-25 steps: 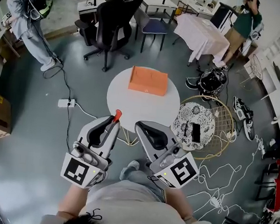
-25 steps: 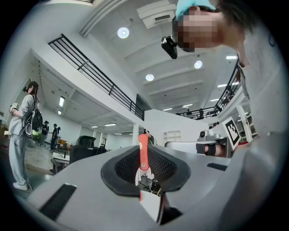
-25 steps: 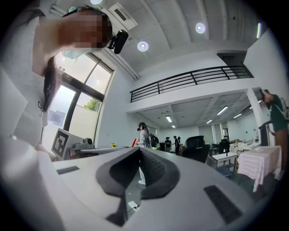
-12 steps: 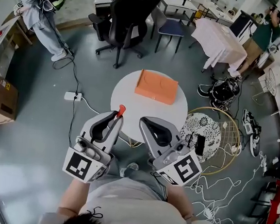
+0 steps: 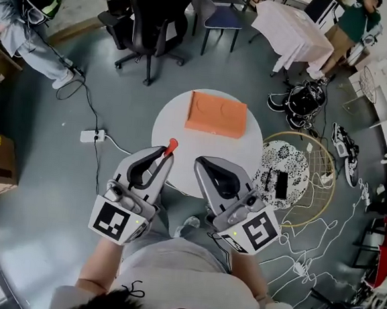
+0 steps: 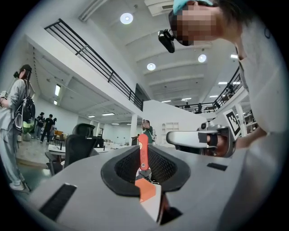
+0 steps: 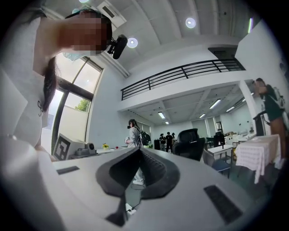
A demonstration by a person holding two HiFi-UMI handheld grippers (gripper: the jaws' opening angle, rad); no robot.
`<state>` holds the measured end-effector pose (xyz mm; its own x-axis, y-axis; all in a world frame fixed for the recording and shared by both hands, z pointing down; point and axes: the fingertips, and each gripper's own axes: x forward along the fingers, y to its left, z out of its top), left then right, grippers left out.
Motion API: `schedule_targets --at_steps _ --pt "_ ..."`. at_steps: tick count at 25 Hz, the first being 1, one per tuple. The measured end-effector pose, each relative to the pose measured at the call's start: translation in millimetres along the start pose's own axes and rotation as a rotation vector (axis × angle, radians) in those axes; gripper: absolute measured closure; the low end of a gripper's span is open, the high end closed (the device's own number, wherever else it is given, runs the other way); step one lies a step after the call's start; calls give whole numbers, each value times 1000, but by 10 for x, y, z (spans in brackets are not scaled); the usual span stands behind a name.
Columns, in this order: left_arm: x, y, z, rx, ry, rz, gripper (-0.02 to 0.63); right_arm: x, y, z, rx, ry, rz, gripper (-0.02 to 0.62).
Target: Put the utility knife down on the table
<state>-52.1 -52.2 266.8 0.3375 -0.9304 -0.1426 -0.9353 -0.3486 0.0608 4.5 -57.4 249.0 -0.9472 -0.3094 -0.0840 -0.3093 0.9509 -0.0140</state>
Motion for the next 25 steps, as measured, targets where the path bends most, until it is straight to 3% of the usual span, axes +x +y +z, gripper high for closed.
schedule_targets --at_steps 2,15,25 --pt "71 110 -19 -12 -11 -37 548 97 -42 -24 0 8 -38 586" --pt "358 733 -761 -57 184 -233 549 562 -135 -214 20 42 -242 586" --pt "530 844 -1465 -34 331 -295 549 590 -254 -416 52 78 -342 586"
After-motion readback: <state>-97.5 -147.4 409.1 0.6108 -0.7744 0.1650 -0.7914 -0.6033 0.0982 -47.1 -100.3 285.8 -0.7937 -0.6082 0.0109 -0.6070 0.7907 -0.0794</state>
